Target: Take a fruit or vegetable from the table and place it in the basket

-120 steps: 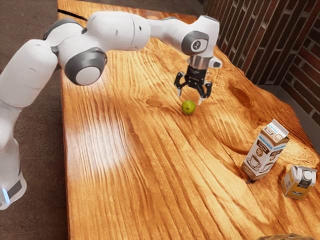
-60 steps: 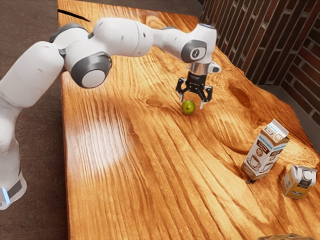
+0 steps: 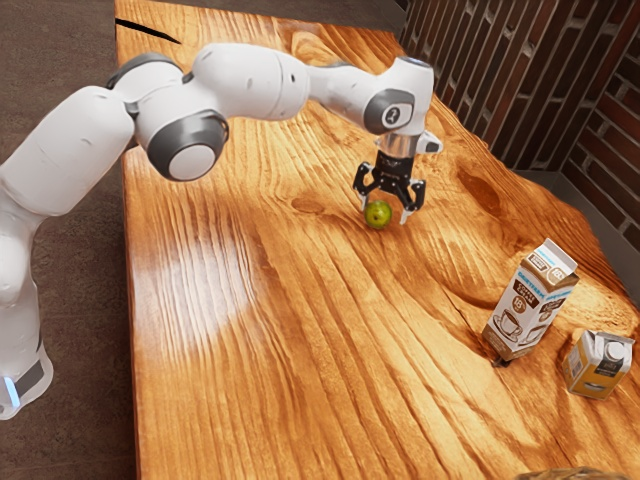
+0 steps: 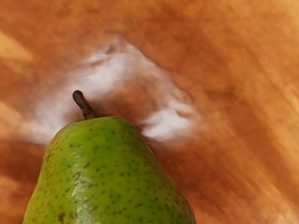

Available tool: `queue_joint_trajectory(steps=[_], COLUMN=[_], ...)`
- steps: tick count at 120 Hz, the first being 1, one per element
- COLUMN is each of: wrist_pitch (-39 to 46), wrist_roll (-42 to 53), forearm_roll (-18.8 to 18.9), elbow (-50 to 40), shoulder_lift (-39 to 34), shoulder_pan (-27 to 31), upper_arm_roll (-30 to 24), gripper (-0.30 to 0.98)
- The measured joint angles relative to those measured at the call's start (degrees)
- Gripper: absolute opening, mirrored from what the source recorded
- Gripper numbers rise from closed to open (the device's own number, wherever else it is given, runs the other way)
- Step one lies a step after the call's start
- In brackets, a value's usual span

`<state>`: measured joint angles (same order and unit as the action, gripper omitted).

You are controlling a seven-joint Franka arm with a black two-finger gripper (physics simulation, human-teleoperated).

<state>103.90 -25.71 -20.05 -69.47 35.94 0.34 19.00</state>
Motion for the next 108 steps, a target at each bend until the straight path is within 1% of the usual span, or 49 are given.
queue_joint_trajectory(steps=[47, 78, 108], wrist_pitch=[-0.2, -0.4, -0.4], wrist_roll=[0.6, 0.9, 1.2], forearm_roll=[0.1, 0.2, 0.2], elbow=[-0.1, -0.1, 0.0], shoulder_lift=[0.2, 1.2, 1.2], shoulder_pan=[0.1, 0.1, 0.1], upper_arm_roll=[0.0, 0.0, 0.0], gripper=[0.51, 0.45, 0.43])
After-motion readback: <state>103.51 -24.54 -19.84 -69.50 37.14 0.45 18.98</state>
